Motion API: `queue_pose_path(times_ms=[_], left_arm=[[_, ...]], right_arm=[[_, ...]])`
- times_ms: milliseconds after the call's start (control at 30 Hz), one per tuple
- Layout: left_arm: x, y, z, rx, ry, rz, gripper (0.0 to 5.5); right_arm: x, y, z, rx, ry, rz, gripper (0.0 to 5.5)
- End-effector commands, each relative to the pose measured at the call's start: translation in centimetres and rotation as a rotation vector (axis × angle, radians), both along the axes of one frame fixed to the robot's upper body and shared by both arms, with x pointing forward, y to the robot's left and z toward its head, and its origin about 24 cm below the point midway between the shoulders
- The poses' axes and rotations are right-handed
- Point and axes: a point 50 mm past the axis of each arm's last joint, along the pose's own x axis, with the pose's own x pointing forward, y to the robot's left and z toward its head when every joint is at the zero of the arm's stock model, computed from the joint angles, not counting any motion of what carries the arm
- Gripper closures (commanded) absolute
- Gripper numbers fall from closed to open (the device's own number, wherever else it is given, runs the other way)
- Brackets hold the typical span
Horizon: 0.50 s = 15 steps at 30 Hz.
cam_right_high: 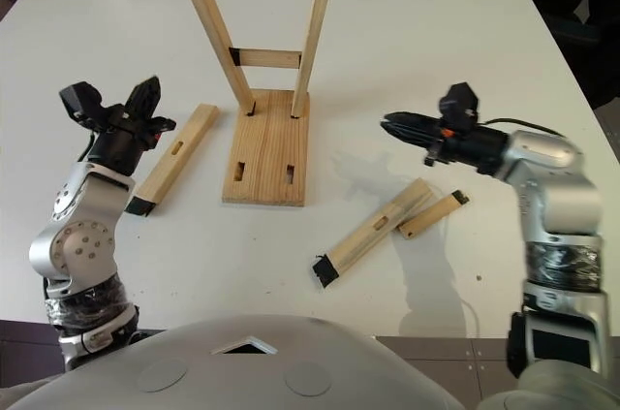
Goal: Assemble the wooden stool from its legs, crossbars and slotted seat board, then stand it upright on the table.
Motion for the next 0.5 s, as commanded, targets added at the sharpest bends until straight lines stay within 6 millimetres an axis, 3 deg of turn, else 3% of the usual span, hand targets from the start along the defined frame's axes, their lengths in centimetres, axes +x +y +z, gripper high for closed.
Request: queue_pose_path(times_ms=[33,200,333,500], left_arm=[[-0.8,-3.2,2.1,-0.112,-0.086,-0.116,5.5],[-1.5,-5.0,1.1,-0.088,-0.045,-0.208,5.5],[-1.2,-5.0,0.4,-0.05,-0.024,-0.244,5.5],[-0.8,-5.1,0.0,-0.008,-0.015,-0.286,5.5]], right_arm=[[-1.4,-3.4,-0.4,-0.17,0.095,0.021,4.6],[-2.6,-4.3,-2.0,-0.321,0.152,0.135,4.6],[-3.1,-3.9,-3.2,-0.362,0.158,0.195,4.6],[-2.9,-4.8,-3.1,-0.433,0.137,0.224,4.6]])
